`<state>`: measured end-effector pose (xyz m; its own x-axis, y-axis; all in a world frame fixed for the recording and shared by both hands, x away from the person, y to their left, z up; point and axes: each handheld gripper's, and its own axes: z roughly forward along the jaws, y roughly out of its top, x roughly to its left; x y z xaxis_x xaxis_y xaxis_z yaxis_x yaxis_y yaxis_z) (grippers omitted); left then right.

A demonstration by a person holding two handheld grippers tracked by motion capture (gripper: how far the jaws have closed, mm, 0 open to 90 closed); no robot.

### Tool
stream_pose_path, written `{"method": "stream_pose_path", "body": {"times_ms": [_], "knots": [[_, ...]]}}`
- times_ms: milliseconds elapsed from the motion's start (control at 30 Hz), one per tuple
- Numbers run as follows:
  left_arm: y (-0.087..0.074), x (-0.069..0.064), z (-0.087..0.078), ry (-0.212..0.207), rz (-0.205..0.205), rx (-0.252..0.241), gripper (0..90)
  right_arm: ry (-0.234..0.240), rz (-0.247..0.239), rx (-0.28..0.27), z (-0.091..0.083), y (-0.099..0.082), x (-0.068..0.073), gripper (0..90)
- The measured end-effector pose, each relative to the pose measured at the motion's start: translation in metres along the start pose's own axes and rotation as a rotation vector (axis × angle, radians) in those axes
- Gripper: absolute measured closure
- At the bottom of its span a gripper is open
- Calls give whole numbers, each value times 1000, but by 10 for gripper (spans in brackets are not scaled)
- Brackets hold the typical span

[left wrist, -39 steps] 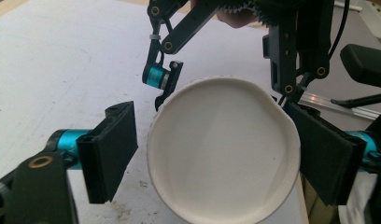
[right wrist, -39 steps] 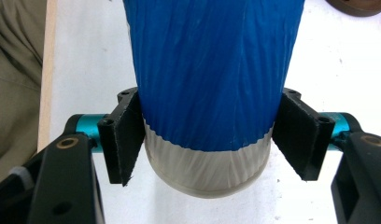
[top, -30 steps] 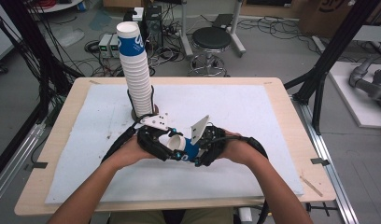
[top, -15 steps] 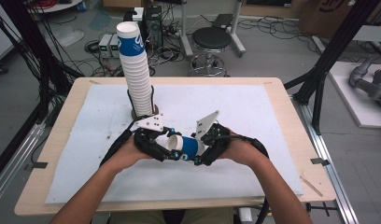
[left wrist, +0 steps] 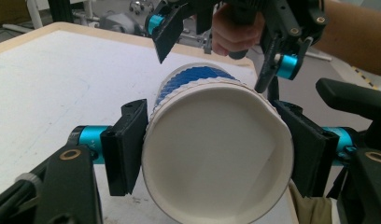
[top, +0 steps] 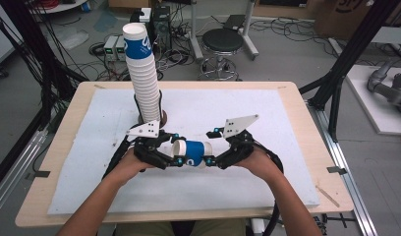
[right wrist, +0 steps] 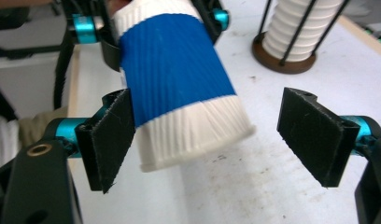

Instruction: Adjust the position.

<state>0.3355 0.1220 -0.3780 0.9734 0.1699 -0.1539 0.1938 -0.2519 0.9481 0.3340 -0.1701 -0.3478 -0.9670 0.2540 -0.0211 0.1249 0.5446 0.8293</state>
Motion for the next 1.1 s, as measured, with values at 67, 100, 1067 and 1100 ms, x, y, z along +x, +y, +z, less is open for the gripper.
{"method": "stream_pose_path", "body": {"times_ms": [67,100,1067,1100], "knots": [[-1,0,-1,2,0,-2,300,-12,12,-35,0,-4,0,197],[-3,0,-2,8,1,-3,300,-12,12,-35,0,-4,0,197],[-20,1,-15,-13,-2,-142,304,48,112,-199,9,-39,10,197],[-20,1,-15,-13,-2,-142,304,48,112,-199,9,-39,10,197]]}}
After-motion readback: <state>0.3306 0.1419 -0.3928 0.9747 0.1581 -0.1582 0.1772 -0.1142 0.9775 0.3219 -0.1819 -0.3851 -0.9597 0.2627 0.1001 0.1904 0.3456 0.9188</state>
